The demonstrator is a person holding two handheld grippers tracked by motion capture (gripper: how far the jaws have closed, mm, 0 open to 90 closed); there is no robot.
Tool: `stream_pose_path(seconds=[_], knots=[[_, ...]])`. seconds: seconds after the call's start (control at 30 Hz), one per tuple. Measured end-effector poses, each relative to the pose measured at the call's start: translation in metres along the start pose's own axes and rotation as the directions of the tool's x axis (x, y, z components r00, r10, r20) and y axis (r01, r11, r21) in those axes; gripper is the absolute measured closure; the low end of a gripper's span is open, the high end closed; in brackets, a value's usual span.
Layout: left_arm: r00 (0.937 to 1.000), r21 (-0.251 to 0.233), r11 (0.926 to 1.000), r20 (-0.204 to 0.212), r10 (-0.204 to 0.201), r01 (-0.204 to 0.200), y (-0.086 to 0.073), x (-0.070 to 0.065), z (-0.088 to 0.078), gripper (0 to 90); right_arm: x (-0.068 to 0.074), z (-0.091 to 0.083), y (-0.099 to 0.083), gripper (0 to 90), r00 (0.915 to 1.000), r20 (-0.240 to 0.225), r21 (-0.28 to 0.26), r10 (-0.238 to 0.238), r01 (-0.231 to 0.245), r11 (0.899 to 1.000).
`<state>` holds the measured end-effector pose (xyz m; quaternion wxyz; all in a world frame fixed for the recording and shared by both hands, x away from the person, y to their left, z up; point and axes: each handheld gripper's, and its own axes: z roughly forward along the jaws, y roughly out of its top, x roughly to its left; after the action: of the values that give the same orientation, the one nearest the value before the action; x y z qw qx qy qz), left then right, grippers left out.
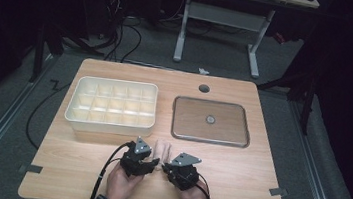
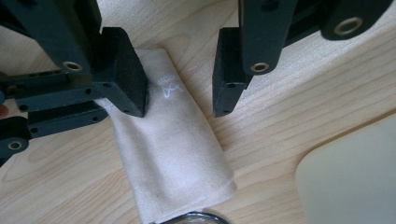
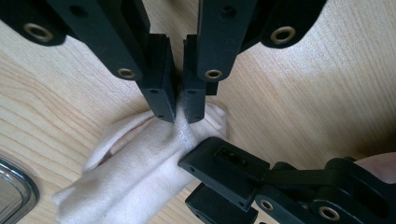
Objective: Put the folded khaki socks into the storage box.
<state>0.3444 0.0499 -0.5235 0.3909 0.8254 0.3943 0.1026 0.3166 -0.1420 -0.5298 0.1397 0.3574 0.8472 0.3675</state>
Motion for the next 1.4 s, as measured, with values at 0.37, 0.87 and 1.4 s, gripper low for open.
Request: stream_pose_path(seconds=[0.37,0.87,1.4], knots=[[0.9999,0.003,0.9999,0.003,-0.013,0.013,0.0,0.002,-0.001,52.9,0.0,0.0,-0.001,81.9,0.9999,-0.006,-0.005,0.012,-0.013,1.0],[0.9996,-0.002,0.9997,0.013,-0.025,0.025,0.008,0.006,-0.008,42.3,-0.007,-0.024,-0.011,60.6,0.9982,0.016,-0.059,0.058,-0.057,0.997],[0.9939,-0.006,0.9947,0.039,-0.103,0.103,0.022,0.017,-0.002,39.8,-0.05,-0.059,-0.04,57.9,0.9766,0.123,-0.117,0.177,-0.163,0.98]])
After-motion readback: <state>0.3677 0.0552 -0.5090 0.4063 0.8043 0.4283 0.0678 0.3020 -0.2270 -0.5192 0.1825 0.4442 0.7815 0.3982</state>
